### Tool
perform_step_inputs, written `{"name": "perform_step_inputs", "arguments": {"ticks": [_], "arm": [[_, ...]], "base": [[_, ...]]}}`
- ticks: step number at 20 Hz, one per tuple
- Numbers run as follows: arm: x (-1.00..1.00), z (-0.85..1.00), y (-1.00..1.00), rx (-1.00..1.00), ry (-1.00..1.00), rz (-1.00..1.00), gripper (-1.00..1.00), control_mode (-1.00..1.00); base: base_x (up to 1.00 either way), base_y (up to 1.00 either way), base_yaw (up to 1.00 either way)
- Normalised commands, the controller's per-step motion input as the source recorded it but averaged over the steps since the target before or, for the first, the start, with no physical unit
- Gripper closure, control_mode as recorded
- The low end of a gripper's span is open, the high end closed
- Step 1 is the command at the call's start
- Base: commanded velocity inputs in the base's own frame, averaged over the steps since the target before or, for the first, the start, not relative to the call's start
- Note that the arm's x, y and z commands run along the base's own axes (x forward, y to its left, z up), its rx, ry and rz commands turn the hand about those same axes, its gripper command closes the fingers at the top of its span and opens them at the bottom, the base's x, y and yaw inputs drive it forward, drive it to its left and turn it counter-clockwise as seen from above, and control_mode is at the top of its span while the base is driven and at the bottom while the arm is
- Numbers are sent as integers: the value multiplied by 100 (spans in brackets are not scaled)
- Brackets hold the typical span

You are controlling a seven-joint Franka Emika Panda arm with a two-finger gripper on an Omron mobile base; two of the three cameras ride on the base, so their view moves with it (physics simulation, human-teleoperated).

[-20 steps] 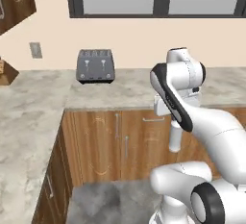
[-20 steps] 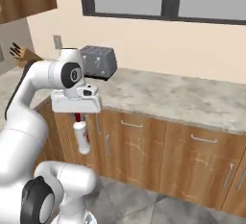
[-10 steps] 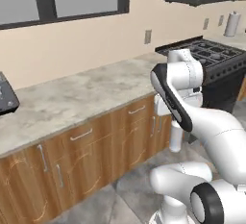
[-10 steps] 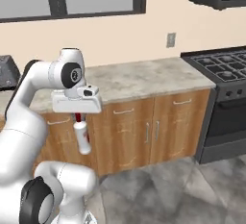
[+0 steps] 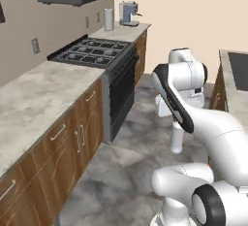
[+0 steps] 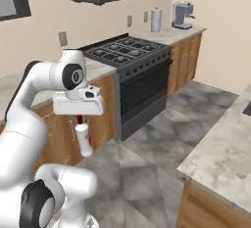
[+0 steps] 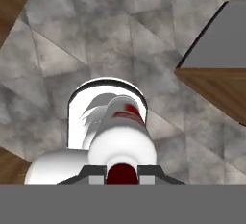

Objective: Move the drinks to the dining counter.

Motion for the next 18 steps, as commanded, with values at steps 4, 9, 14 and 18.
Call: {"name": "perform_step_inputs", "arguments": {"ticks": [4,9,14,18], "arm": [[0,0,0,0,0,0,100,100],[0,0,0,0,0,0,100,100],[0,0,0,0,0,0,100,100],[0,0,0,0,0,0,100,100]], "base": [[0,-26,-87],[0,-35,-84],[18,-38,-62],[20,-67,-14]]}}
